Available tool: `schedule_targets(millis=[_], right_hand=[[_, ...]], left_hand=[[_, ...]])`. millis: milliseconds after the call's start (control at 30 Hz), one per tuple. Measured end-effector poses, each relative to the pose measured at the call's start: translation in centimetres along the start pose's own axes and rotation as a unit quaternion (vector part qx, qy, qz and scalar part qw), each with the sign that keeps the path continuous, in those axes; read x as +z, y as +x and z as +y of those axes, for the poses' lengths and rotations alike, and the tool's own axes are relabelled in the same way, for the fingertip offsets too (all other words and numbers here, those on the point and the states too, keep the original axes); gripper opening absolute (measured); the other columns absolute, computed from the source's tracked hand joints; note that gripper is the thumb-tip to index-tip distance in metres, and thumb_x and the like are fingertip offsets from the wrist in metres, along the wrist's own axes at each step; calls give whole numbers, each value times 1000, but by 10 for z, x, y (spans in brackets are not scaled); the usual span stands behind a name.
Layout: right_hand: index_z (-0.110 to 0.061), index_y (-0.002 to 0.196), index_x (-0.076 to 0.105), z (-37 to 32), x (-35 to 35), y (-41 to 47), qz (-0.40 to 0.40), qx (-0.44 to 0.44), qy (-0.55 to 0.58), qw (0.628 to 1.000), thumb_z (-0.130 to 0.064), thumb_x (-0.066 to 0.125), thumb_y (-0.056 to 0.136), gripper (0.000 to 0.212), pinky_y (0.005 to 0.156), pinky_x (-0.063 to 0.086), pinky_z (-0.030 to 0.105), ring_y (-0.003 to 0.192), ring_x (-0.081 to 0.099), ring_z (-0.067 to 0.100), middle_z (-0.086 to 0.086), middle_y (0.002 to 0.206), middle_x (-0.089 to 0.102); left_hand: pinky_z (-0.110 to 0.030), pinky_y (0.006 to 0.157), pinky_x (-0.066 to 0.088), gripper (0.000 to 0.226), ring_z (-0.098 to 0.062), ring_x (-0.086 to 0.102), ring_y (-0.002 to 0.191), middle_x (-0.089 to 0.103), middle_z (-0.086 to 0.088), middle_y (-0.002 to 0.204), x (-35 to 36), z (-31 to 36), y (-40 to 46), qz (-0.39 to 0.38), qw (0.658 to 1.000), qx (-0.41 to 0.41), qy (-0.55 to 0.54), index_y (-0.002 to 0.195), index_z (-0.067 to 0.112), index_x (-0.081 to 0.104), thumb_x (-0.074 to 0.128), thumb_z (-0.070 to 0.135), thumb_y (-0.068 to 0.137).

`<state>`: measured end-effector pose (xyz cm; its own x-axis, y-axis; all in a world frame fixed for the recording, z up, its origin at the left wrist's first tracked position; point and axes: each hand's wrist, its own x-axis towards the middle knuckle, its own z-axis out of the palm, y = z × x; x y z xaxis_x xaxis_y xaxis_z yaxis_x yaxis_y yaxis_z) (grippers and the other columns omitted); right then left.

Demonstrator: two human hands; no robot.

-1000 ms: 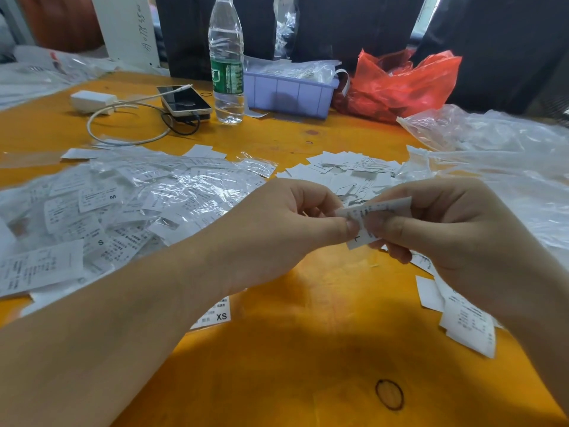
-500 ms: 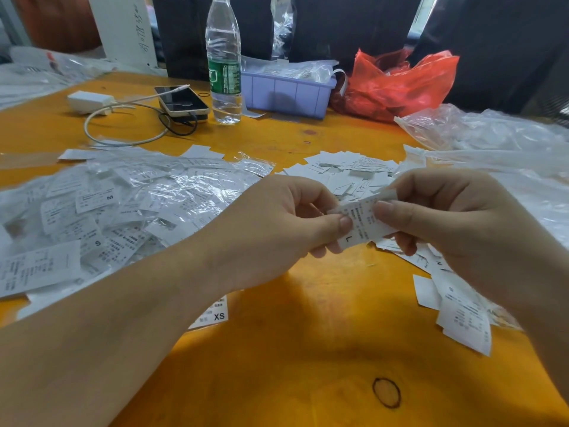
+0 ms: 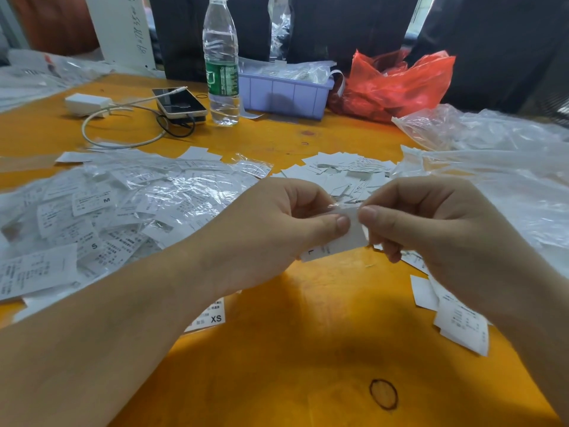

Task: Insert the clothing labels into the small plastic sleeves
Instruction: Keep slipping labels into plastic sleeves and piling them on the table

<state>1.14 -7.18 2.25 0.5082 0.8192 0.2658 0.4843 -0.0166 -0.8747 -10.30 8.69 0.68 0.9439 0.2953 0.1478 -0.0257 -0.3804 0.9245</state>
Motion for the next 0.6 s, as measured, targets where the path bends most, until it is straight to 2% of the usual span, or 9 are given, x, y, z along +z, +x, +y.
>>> schedule_targets(millis=[67, 200, 333, 433, 467, 533, 600], right_hand=[[-16, 75, 74, 0, 5, -1, -3, -3, -18, 1000, -34, 67, 74, 19, 49, 46, 23, 53, 55, 13, 3, 60, 63], [-18, 76, 74, 1, 0, 1, 27, -8, -30, 999, -19, 69, 82, 8, 48, 46, 22, 51, 53, 12, 4, 59, 63], [-16, 73, 74, 5, 6, 0, 4, -4, -36, 999, -17, 70, 82, 9, 48, 43, 22, 51, 52, 8, -1, 57, 60], [-19, 75, 74, 4, 4, 0, 19, -14, -54, 998, -17, 71, 81, 8, 49, 45, 22, 52, 54, 7, 0, 59, 64], [-20, 76, 74, 3, 1, 0, 34, -14, -56, 998, -19, 71, 80, 6, 50, 46, 21, 52, 55, 7, 0, 61, 66], [-21, 76, 75, 1, -8, 1, 66, -12, -63, 996, -22, 69, 78, 6, 51, 48, 17, 53, 58, 5, -2, 64, 69], [-22, 76, 74, 0, -14, 3, 86, -14, -82, 993, -22, 68, 78, 6, 52, 50, 19, 53, 59, 5, -4, 65, 69]], left_hand=[[-27, 70, 49, 17, -14, 66, 75, 72, -3, 79, 0, 1, -1, -1, 1000, 2, 1, 82, 17, 73, 70, 33, 84], [-21, 67, 47, 29, -8, 65, 73, 72, 1, 78, -2, 0, 1, 10, 1000, -9, 13, 83, 27, 73, 67, 53, 73], [-29, 69, 46, 22, -15, 62, 74, 68, -12, 84, 0, 3, 0, 1, 1000, -13, 15, 79, 27, 72, 64, 47, 75], [-19, 59, 46, 7, -6, 63, 66, 69, 5, 74, -8, 5, 3, 20, 998, -43, 51, 77, 36, 72, 70, 38, 84], [-16, 55, 46, 11, -3, 62, 66, 69, 11, 73, -14, 6, 4, 35, 996, -51, 63, 77, 38, 72, 69, 33, 86], [-18, 58, 52, 14, -8, 65, 75, 71, 11, 78, -29, 6, 8, 69, 992, -55, 86, 81, 39, 71, 66, 27, 87], [-25, 58, 55, 11, -10, 68, 72, 72, 9, 76, -44, 9, 8, 102, 988, -51, 106, 87, 35, 69, 65, 25, 87]])
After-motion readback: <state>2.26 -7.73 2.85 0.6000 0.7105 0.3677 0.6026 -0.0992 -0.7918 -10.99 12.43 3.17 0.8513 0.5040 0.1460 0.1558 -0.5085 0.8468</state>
